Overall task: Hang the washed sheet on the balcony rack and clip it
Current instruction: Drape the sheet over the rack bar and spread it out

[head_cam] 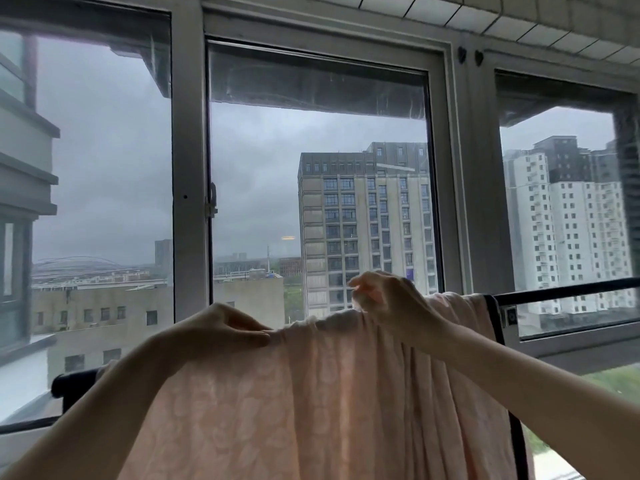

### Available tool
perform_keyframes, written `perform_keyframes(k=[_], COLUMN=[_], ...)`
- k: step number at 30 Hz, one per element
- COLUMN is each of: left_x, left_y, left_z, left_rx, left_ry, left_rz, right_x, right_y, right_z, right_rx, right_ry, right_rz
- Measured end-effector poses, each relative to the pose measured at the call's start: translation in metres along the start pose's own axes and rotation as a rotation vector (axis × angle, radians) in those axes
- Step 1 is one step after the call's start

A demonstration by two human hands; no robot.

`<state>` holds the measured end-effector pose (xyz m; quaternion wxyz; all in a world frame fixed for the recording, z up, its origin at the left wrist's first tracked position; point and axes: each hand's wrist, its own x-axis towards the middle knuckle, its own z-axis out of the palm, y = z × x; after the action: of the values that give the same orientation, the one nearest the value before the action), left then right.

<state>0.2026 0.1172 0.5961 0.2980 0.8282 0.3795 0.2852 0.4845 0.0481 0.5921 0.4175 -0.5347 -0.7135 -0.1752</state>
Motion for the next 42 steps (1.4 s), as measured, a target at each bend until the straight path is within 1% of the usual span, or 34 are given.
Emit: perform_keyframes(k=[3,5,7,10,15,20,24,26,29,32,34,38,42], left_x=[-0.001,-0.001,-0.001,-0.002,-0.003,-0.006,-0.009,-0.012,-0.016,-0.018,-0.017,-0.012,-0.008], left_y=[-0.001,-0.001,-0.001,-0.001,0.0,0.003,0.004,0.006,0.009,0.011,0.011,0.012,0.008], left_z=[-0.001,0.0,0.0,0.002,0.001,0.002,0.002,0.002,0.003,0.003,0.003,0.006,0.004], left_rx=[0.021,0.035,0.045,0.053,0.037,0.028,0.013,0.008,-0.01,-0.026,-0.033,-0.006,0.027], left_ry=[0.015,0.02,0.027,0.027,0.012,0.002,0.005,0.006,-0.003,0.008,0.011,0.027,0.064], left_rz=[-0.009,-0.009,-0.005,-0.01,-0.017,-0.024,-0.029,-0.027,-0.032,-0.037,-0.034,-0.041,-0.043], right_x=[-0.006,-0.008,-0.009,-0.011,-0.016,-0.016,-0.016,-0.014,-0.003,0.006,0.006,0.003,0.002], right_y=[-0.009,-0.012,-0.015,-0.016,-0.018,-0.019,-0.02,-0.022,-0.014,0.011,0.024,0.031,0.039], right_z=[0.007,0.012,0.013,0.013,0.013,0.008,0.015,0.018,0.009,-0.01,-0.018,-0.023,-0.026], right_rx=[-0.009,-0.018,-0.005,0.082,0.144,0.093,-0.034,-0.015,0.024,-0.052,-0.094,-0.103,-0.049], right_ry=[-0.09,-0.096,-0.061,-0.007,0.025,0.055,0.061,0.048,0.029,0.094,0.1,0.036,0.042], right_rz=[-0.118,-0.169,-0.153,-0.096,-0.048,-0.032,-0.071,-0.029,0.105,0.217,0.272,0.273,0.27])
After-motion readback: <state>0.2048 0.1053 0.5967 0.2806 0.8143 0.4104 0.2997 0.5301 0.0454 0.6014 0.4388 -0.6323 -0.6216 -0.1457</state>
